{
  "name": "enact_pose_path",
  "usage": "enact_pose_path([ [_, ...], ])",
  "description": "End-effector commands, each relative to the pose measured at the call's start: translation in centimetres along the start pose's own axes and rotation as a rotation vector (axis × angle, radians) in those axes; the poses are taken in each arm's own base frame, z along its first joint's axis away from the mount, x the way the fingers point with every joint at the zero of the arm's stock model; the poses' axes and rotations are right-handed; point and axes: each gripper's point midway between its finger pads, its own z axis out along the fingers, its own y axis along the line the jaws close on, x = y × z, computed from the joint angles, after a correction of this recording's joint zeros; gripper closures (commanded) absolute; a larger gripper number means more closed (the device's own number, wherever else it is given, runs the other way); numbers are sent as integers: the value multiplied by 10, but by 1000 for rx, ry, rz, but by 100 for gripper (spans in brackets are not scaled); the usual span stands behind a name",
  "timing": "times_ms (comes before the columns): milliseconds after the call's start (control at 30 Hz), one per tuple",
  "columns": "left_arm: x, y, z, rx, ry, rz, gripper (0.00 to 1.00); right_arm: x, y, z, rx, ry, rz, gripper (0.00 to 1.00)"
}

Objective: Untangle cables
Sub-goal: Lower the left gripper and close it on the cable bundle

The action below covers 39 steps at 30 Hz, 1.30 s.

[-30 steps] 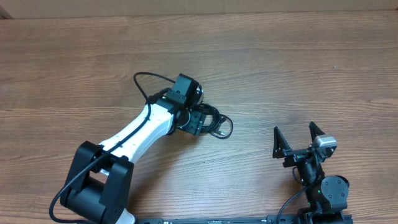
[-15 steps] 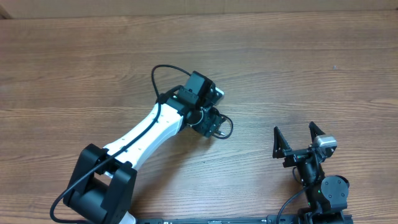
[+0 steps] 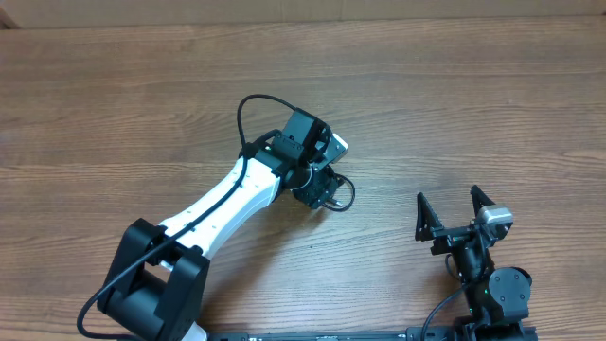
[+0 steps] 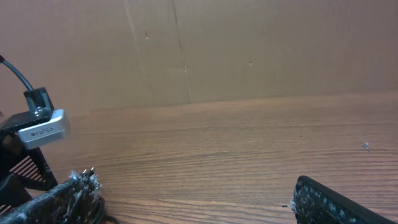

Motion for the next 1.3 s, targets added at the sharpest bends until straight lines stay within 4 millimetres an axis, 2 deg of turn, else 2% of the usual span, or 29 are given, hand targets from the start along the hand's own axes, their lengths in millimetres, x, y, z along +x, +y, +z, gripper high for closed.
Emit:
enact_pose_path([
  [0, -7, -2, 4, 3, -8, 69, 20, 2, 0, 0, -1, -5, -4, 0],
  [367, -6, -17, 27, 7, 17, 158, 17, 2, 0, 0, -1, -5, -4, 0],
  [533, -9, -13, 38, -35, 17, 177, 13, 2, 0, 0, -1, -5, -4, 0],
  [700, -12, -13, 45, -42, 4, 180, 21, 2, 0, 0, -1, -4, -4, 0],
  [867, -7, 1, 49, -119, 33, 111, 31, 2, 0, 0, -1, -5, -4, 0],
  [1067, 0, 0, 49, -115, 60, 73, 32, 2, 0, 0, -1, -5, -4, 0],
  [1267, 16, -6, 48, -88, 122, 70, 33, 2, 0, 0, -1, -5, -4, 0],
])
